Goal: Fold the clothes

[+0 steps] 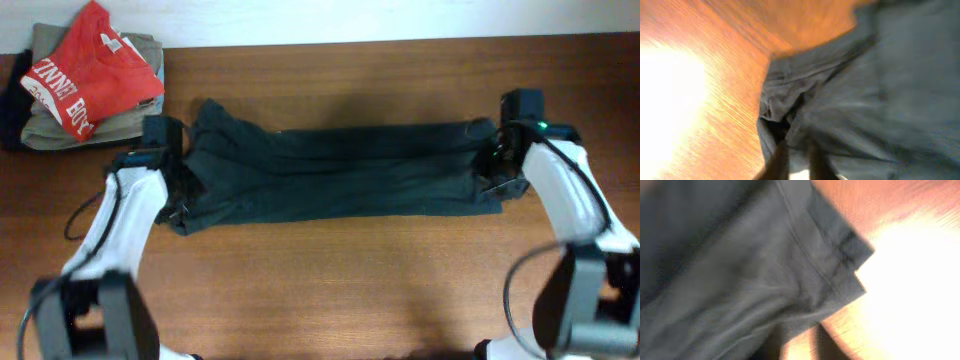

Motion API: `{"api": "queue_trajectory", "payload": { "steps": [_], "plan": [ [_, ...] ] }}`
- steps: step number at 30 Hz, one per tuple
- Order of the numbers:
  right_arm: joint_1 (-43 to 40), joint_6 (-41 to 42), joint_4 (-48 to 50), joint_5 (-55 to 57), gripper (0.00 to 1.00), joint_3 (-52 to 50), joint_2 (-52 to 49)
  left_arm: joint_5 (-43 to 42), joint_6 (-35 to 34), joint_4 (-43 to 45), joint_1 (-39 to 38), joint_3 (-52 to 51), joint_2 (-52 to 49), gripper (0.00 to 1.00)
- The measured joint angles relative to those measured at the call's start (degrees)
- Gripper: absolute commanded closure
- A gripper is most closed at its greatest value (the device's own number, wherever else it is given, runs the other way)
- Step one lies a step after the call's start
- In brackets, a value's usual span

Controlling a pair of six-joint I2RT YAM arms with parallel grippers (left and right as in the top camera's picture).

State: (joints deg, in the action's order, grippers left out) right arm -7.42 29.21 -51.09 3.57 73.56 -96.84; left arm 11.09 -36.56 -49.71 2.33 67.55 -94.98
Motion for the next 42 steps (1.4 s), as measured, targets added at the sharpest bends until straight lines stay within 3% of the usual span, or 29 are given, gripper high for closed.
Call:
{"api": "queue_trajectory", "payload": {
  "steps": [1, 3, 5, 6, 14, 24, 26, 28, 31, 33, 34, 42],
  "plan": [
    [0.0, -0.7, 0.8, 0.1, 0.12, 0.0, 1.1, 0.1, -0.1, 0.1, 0.0, 0.0, 1.5, 0.37],
    [-0.1, -3.4, 4.7, 0.1, 0.01, 0.2, 3.0, 0.2, -0.5, 0.6, 0.0, 0.0, 4.6, 0.27],
    [-0.6, -5.0, 7.0, 0.0, 0.01, 0.2, 2.8, 0.3, -0.6, 1.0, 0.0, 0.0, 5.2, 0.06],
    [-1.4, -6.1, 8.2, -0.2, 0.01, 0.2, 2.3, 0.3, -0.7, 1.0, 0.0, 0.0, 5.1, 0.01],
    [-13.5, -19.1, 19.2, -16.9, 0.01, 0.2, -8.6, 0.3, -0.8, 1.1, 0.0, 0.0, 4.3, 0.01],
    [-14.8, -27.5, 23.3, -31.1, 0.03, 1.1, -19.5, 0.3, -0.8, 1.6, 0.0, 0.0, 4.3, 0.01],
    [-14.7, -28.3, 23.2, -33.0, 0.24, 1.7, -20.2, 0.3, -0.8, 1.8, 0.0, 0.0, 4.3, 0.01],
    [-14.6, -28.7, 22.1, -33.7, 0.34, 1.9, -20.6, 0.3, -0.8, 1.9, 0.0, 0.0, 4.3, 0.01],
    [-13.4, -29.0, 20.1, -34.6, 0.73, 2.0, -21.3, 0.3, -0.8, 2.2, 0.0, 0.0, 4.3, 0.01],
    [-12.1, -28.6, 19.6, -34.7, 0.91, 2.0, -21.8, 0.3, -0.8, 2.4, 0.0, 0.0, 4.3, 0.01],
    [-11.4, -27.7, 19.6, -34.4, 0.96, 2.0, -22.2, 0.3, -0.8, 2.4, 0.0, 0.0, 4.3, 0.01],
    [-10.1, -19.2, 14.2, -26.1, 0.96, 3.5, -21.0, 0.3, -0.8, 2.4, 0.0, 0.0, 4.3, 0.01]
  ]
}}
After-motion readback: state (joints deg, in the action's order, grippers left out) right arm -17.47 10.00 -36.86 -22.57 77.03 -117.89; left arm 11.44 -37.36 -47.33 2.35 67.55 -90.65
